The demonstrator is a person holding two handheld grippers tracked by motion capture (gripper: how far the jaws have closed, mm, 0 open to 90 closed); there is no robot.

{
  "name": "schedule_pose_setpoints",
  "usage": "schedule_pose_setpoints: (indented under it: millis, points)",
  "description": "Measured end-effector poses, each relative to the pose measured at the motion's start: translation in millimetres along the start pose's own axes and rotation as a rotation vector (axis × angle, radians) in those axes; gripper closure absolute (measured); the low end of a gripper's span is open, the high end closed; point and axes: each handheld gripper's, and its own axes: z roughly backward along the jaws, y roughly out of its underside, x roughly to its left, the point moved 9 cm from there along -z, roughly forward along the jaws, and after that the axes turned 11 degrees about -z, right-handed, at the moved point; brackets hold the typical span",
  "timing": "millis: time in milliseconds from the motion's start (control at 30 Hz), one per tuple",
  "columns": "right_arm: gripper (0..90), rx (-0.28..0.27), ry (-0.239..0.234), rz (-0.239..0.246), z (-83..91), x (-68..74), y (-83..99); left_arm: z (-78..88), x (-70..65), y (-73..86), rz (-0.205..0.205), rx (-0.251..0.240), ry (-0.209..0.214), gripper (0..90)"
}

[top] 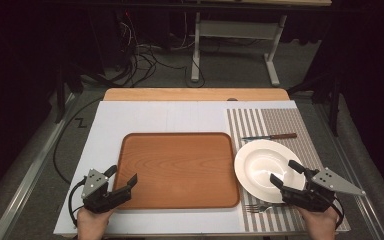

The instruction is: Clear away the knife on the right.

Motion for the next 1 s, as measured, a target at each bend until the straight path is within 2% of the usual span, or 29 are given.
schedule_pose_setpoints:
  millis: [633, 833, 1000]
  points:
    - [20.9, 0.012, 0.013, 0.022, -19.8, -5.4, -20.2, 0.7, -3.6, 1.0, -0.01, 0.008, 0.005, 23.9]
    - [21.3, 0.027, 0.033, 0.033, -28.2, -11.8, -24.1, 0.7, -5.3, 1.6, -0.015, 0.013, 0.007, 23.7]
    - [22.5, 0.035, 0.066, 0.012, -37.1, -19.4, -27.3, 0.3, -6.4, 1.8, -0.017, 0.016, 0.012, 23.6]
